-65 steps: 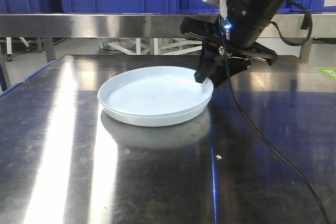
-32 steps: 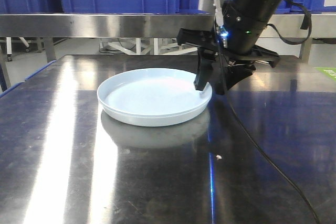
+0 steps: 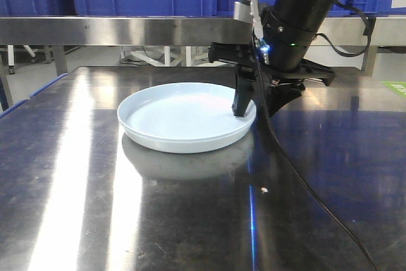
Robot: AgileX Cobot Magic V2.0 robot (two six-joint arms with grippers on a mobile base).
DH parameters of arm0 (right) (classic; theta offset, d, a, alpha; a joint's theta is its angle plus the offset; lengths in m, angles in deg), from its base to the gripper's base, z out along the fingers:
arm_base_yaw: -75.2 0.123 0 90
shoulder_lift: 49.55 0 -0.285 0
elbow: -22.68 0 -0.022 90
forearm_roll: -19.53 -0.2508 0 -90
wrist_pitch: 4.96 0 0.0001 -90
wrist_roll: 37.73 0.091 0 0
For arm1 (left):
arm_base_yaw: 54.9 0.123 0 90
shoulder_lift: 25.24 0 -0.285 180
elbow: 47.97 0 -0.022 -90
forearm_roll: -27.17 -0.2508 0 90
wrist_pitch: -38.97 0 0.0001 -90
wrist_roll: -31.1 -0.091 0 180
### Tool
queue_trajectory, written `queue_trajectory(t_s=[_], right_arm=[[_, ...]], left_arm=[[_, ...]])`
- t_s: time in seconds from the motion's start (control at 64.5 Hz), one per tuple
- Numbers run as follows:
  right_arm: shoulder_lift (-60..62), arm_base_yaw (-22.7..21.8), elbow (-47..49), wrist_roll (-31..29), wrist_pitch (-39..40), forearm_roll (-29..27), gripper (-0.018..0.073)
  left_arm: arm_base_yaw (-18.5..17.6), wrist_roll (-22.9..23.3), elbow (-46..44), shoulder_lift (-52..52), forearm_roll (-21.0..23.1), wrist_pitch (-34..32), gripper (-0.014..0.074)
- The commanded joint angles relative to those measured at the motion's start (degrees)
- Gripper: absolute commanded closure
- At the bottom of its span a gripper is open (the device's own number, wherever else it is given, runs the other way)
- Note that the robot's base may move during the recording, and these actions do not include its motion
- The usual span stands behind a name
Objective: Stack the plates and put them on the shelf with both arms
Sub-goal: 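Grip the rim of the stacked plates with the right gripper, then lift the plate stack up off the table with the right gripper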
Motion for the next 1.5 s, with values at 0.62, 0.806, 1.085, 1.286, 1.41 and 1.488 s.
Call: queue_trajectory(t_s=[0.62,0.806,1.085,1.286,1.41,1.488], right_arm=[[2.91,1.08,1.75,0.06,0.06,0.14,0.0386],[3.15,1.08,1.75,0.06,-0.07,0.14,0.0502],[8.63,0.34,1.75,-0.32,4.12,0.30,0.0502],[14.57,-3.34,-1.87,-7.00,12.53,0.49,0.0502],[19.63,-7.00,-7.58,-10.51,19.71,0.49,0.0502],[23.19,-9.40,-12.08,-11.59,25.68,0.49,0.0502]], left_arm=[[0.00,0.35,-1.67,-0.14,0.55,-4.77,0.0514],[0.00,0.35,-1.67,-0.14,0.55,-4.77,0.0514],[0.00,0.35,-1.67,-0.14,0.55,-4.77,0.0514],[0.00,0.35,-1.67,-0.14,0.55,-4.77,0.0514],[0.00,0.35,-1.67,-0.14,0.55,-4.77,0.0514],[0.00,0.35,-1.67,-0.14,0.55,-4.77,0.0514]])
